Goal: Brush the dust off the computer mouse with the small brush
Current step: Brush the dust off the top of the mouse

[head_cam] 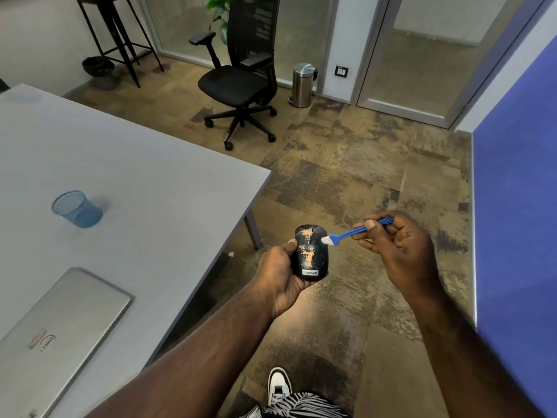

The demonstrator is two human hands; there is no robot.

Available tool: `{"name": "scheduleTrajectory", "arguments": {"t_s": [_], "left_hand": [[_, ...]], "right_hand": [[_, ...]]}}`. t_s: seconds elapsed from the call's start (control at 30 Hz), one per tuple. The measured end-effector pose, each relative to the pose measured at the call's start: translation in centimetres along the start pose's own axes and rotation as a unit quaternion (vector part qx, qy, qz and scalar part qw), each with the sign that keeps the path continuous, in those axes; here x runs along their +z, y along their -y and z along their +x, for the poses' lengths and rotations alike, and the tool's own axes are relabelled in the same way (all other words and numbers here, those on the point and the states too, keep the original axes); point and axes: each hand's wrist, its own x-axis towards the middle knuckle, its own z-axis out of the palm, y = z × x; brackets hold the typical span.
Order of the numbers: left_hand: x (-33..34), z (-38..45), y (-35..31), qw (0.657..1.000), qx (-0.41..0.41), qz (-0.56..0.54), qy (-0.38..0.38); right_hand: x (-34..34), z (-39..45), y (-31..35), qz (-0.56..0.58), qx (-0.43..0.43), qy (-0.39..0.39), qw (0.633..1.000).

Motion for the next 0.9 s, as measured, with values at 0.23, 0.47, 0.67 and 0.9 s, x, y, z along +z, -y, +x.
{"name": "scheduleTrajectory", "arguments": {"t_s": [0.23, 0.47, 0.67, 0.9], "left_hand": [[0.2, -0.2, -0.1, 1.0, -0.002, -0.004, 0.004], [0.1, 0.1, -0.3, 1.0, -0.002, -0.015, -0.005], [0.0, 0.0, -0.9, 1.0, 0.005, -0.019, -0.008], [0.2, -0.1, -0.8, 1.0, 0.003, -0.018, -0.007]], "right_hand": [[0.3, 0.3, -0.1, 0.001, -0.002, -0.008, 1.0], [0.3, -0.1, 0.3, 0.005, -0.024, 0.024, 0.999], [0.2, -2.2, 0.4, -0.015, -0.046, 0.085, 0.995], [0.0, -2.3, 0.4, 0.018, -0.075, 0.016, 0.997]]}}
